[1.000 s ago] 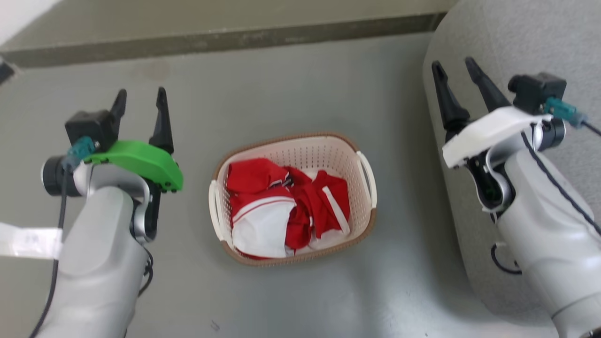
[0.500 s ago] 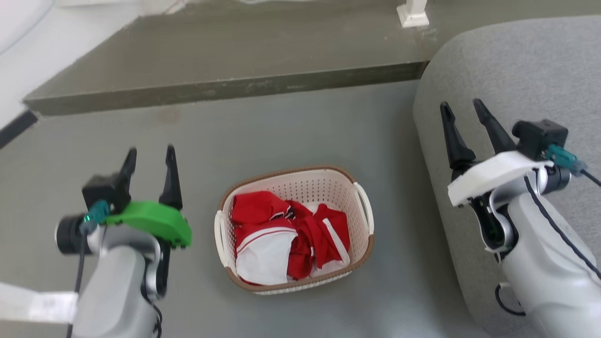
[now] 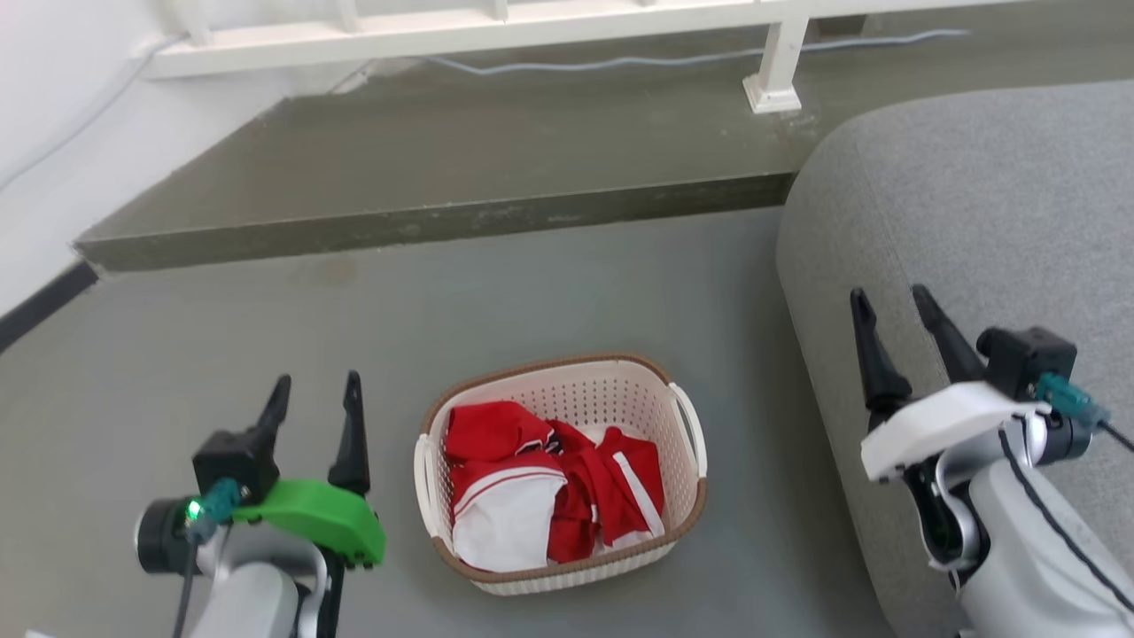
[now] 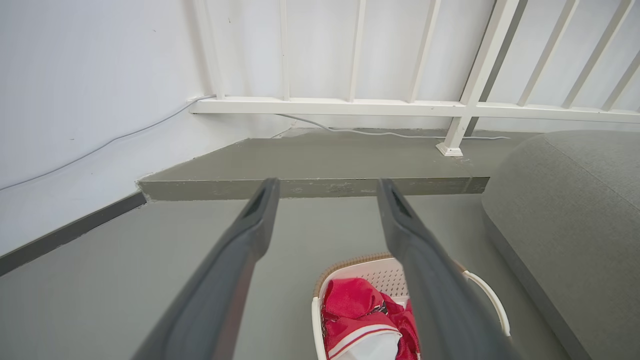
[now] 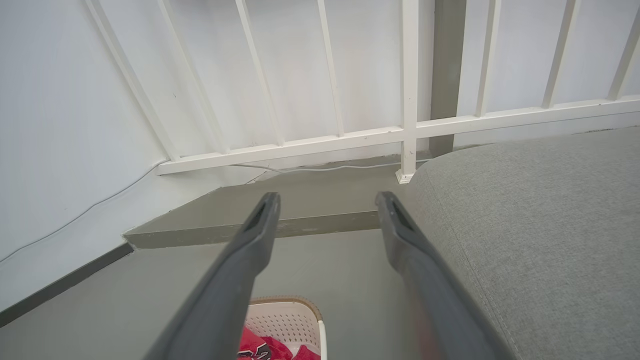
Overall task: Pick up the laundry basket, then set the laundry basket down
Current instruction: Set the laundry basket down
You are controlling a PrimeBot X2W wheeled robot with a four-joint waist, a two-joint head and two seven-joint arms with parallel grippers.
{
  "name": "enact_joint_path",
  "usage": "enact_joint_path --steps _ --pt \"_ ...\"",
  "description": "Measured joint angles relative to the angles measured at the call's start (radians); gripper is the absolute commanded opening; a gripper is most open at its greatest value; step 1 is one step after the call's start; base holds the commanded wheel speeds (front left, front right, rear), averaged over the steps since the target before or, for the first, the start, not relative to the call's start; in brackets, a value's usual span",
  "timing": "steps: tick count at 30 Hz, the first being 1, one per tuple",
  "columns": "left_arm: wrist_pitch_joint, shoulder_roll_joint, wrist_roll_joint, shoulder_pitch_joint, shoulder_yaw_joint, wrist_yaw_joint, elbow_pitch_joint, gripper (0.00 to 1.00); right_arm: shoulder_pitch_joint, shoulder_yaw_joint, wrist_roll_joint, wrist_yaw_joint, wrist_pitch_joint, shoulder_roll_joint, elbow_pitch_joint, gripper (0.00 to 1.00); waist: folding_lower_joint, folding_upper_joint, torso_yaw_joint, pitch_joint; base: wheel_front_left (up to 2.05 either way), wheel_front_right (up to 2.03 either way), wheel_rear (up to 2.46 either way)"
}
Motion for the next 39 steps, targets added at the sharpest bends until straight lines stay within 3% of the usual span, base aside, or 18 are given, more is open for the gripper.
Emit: enact_joint_path --steps 13,39 --pt "0.000 0.001 0.017 0.116 -0.029 0.008 -0.072 1.00 0.129 0.005 -0.019 -0.009 0.000 0.012 -0.072 1.00 0.0000 0.0000 0.014 -0.056 0.00 0.00 0.00" --pt "0.000 0.003 0.061 0.193 -0.011 0.021 -0.182 1.00 0.211 0.015 -0.071 -0.034 0.000 -0.007 -0.157 1.00 0.0000 0.0000 0.018 -0.054 0.00 0.00 0.00"
